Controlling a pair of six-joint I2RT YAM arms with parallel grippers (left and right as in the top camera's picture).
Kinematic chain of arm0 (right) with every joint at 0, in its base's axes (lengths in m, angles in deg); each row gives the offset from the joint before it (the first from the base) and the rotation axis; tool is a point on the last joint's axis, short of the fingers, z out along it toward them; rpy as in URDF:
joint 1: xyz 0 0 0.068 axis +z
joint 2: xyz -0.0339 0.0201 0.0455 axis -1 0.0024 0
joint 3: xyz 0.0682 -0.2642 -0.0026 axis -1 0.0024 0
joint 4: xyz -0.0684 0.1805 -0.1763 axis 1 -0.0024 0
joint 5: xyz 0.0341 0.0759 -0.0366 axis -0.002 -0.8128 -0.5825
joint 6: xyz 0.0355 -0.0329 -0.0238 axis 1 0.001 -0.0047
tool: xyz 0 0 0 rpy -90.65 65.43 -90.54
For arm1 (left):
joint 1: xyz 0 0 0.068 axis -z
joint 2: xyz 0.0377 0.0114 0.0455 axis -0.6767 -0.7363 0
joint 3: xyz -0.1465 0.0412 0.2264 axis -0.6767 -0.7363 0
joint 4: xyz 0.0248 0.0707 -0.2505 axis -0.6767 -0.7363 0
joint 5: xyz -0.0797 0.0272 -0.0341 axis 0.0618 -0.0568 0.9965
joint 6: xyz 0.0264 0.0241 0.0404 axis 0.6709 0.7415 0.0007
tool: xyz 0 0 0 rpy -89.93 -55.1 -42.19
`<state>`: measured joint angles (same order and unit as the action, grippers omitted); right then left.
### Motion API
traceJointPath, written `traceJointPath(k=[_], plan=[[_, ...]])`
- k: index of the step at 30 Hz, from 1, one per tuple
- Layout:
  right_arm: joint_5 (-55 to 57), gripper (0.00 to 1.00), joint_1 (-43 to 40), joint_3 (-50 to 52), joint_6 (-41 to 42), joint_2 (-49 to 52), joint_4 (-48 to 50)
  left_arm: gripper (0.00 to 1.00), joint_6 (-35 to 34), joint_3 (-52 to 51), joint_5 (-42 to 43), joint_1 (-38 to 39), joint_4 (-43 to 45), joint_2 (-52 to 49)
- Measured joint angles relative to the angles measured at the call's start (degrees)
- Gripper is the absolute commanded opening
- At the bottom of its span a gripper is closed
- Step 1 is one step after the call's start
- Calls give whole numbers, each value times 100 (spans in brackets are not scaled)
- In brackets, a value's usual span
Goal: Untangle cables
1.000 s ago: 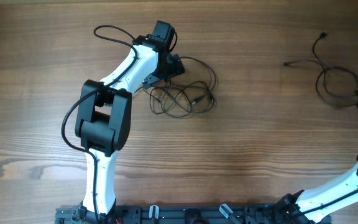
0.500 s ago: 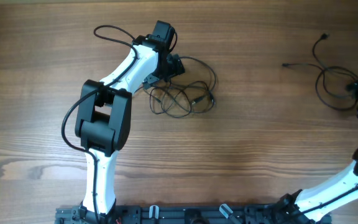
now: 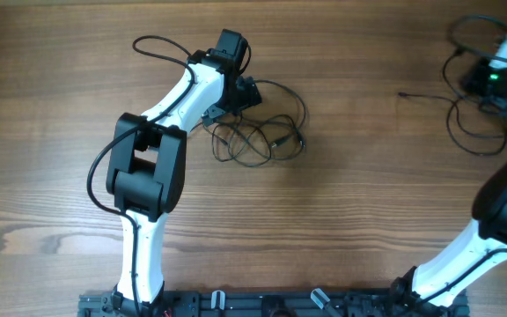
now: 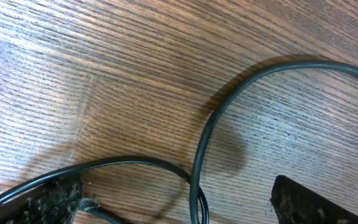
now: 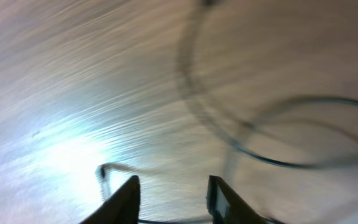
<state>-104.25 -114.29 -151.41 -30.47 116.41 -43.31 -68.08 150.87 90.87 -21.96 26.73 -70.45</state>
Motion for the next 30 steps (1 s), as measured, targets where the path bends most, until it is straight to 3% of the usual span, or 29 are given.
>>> traceJointPath(k=[6, 17, 20, 30], plan=[[669, 61, 702, 0, -1502, 90, 44, 100, -2, 0, 0, 0, 0, 0], [424, 63, 710, 0, -2035, 678, -308, 100, 0, 0, 0, 0, 0, 0], [142, 57, 710, 0, -2092, 688, -302, 100, 0, 0, 0, 0, 0, 0], [205, 54, 710, 205, -2693, 688, -575, 100, -2, 0, 0, 0, 0, 0]])
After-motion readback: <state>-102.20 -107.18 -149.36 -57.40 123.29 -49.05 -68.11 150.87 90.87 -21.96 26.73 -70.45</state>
